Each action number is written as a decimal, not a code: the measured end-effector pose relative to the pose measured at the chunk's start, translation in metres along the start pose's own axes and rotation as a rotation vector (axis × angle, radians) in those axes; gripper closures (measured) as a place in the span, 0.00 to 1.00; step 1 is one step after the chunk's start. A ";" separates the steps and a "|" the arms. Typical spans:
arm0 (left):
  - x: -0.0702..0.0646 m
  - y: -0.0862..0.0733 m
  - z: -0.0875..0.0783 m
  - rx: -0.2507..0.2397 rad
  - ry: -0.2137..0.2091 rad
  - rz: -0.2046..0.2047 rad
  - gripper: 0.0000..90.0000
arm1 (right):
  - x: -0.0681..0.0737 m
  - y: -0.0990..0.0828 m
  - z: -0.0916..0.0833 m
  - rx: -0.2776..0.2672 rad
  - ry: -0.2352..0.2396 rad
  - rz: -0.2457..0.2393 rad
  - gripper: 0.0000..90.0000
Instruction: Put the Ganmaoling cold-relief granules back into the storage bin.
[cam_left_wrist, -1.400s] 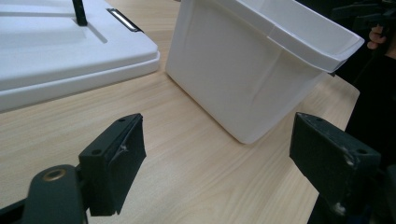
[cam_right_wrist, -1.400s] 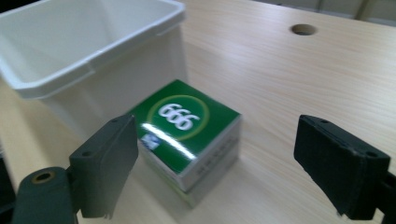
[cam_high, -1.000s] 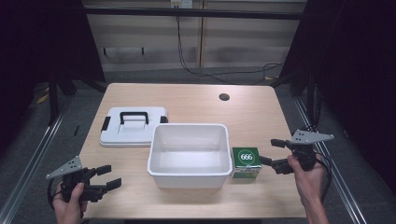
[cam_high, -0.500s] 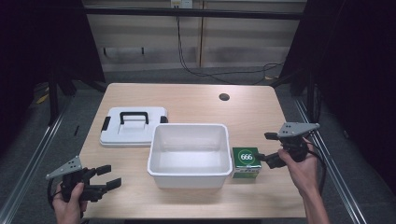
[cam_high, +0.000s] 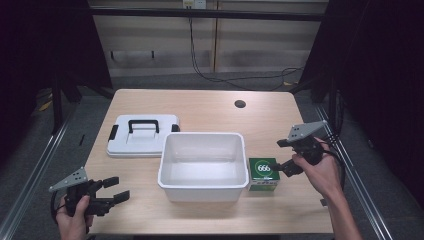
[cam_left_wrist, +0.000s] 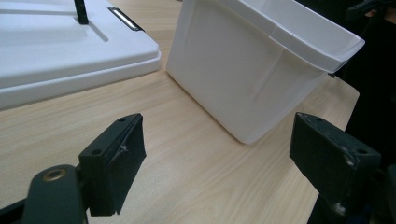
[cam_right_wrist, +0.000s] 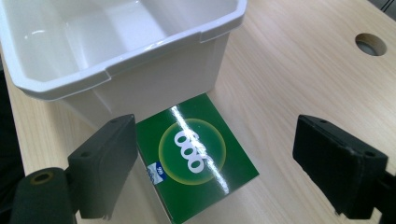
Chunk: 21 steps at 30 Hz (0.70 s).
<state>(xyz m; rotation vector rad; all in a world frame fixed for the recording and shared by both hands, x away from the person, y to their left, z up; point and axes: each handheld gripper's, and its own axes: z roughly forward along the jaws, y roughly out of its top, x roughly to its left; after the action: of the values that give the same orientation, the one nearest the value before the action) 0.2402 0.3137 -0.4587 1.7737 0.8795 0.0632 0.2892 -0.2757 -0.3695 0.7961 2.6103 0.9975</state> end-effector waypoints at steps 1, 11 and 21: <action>0.000 0.000 0.000 0.000 0.000 0.001 0.20 | 0.000 0.002 0.003 0.027 0.010 -0.019 0.15; 0.000 0.000 0.000 -0.002 0.000 0.000 0.20 | 0.000 0.012 0.014 0.129 0.052 -0.064 0.15; 0.000 0.000 0.000 0.000 -0.002 0.001 0.20 | -0.001 0.013 0.030 0.223 0.102 -0.147 0.12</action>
<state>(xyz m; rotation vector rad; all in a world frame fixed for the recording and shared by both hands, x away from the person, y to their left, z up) 0.2405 0.3137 -0.4587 1.7740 0.8776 0.0620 0.3067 -0.2519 -0.3828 0.6032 2.8555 0.7342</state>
